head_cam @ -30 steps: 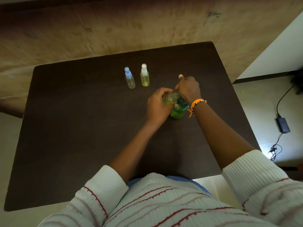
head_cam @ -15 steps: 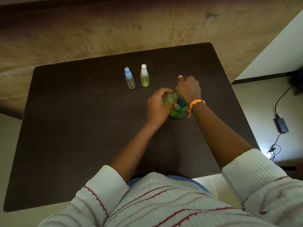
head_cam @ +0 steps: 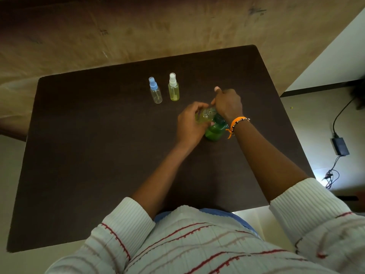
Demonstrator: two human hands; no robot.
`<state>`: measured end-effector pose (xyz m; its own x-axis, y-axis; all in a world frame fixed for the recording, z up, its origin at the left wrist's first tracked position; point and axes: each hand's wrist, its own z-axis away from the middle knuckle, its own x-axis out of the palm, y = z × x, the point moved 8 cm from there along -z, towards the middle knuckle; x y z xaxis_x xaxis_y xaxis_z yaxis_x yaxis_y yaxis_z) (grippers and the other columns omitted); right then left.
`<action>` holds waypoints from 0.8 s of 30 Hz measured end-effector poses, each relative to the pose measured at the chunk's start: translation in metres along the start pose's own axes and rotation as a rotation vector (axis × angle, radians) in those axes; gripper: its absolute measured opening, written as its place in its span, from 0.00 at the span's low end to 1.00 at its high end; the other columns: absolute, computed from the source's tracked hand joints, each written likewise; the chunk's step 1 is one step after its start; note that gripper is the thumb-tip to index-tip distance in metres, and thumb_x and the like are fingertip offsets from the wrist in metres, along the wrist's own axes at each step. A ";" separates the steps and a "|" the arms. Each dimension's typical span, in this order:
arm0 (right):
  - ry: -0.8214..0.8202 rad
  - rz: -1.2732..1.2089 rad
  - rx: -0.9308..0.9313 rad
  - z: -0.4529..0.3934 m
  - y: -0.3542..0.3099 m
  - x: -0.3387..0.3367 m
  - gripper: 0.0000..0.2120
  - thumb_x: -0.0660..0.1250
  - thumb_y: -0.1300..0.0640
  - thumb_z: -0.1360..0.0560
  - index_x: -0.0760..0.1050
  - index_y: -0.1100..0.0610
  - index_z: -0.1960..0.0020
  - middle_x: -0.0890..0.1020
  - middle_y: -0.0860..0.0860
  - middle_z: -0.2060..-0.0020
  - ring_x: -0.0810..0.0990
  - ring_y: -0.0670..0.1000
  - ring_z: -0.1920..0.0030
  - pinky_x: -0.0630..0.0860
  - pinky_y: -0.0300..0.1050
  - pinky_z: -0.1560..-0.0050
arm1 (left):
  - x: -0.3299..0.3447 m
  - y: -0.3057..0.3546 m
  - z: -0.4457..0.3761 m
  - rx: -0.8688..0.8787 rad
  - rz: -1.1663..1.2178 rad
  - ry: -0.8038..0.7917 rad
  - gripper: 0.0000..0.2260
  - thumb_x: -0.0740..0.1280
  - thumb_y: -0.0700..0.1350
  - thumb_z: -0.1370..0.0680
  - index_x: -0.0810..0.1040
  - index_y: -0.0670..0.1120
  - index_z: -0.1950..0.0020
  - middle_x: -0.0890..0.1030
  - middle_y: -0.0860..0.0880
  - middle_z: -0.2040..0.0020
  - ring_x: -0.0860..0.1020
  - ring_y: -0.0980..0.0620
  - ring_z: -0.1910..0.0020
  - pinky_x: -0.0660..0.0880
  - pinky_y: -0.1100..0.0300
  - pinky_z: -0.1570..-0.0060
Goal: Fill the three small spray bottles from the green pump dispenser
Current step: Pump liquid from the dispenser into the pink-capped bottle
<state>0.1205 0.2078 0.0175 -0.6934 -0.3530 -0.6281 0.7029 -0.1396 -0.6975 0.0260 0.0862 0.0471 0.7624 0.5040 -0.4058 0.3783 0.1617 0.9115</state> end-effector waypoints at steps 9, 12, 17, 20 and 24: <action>-0.289 -0.104 0.058 0.000 -0.002 0.012 0.32 0.54 0.32 0.25 0.82 0.58 0.59 0.83 0.57 0.50 0.80 0.57 0.46 0.74 0.55 0.37 | -0.001 -0.002 -0.002 -0.005 0.005 -0.009 0.18 0.76 0.38 0.36 0.78 0.45 0.48 0.81 0.49 0.50 0.79 0.54 0.50 0.76 0.62 0.50; -0.186 -0.056 0.029 -0.003 -0.001 0.008 0.31 0.53 0.34 0.23 0.82 0.60 0.51 0.82 0.57 0.48 0.79 0.57 0.47 0.74 0.53 0.39 | -0.002 -0.001 -0.002 -0.004 0.010 0.002 0.18 0.76 0.38 0.37 0.78 0.45 0.48 0.82 0.49 0.51 0.79 0.55 0.51 0.75 0.66 0.52; 0.018 0.118 -0.044 -0.001 -0.001 -0.002 0.26 0.54 0.40 0.21 0.81 0.60 0.46 0.82 0.58 0.46 0.79 0.61 0.46 0.74 0.51 0.45 | 0.001 0.000 0.001 -0.012 -0.001 -0.007 0.17 0.76 0.37 0.36 0.79 0.44 0.49 0.82 0.49 0.53 0.79 0.53 0.53 0.75 0.63 0.54; -0.060 0.115 -0.018 -0.001 -0.002 0.003 0.30 0.53 0.35 0.23 0.81 0.59 0.46 0.81 0.58 0.44 0.79 0.61 0.44 0.74 0.54 0.40 | 0.000 -0.002 0.000 -0.017 -0.005 -0.010 0.17 0.76 0.38 0.36 0.79 0.44 0.49 0.82 0.49 0.53 0.80 0.53 0.53 0.76 0.61 0.53; -0.275 -0.051 0.049 -0.001 -0.002 0.010 0.34 0.54 0.29 0.29 0.82 0.57 0.58 0.82 0.60 0.45 0.79 0.60 0.43 0.72 0.57 0.35 | -0.002 -0.004 -0.001 -0.024 0.009 -0.015 0.18 0.76 0.38 0.36 0.78 0.44 0.48 0.82 0.48 0.51 0.80 0.53 0.51 0.77 0.58 0.51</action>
<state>0.1115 0.2056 0.0122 -0.6641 -0.5810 -0.4705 0.6794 -0.2063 -0.7041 0.0223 0.0851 0.0444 0.7737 0.4927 -0.3983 0.3585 0.1778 0.9164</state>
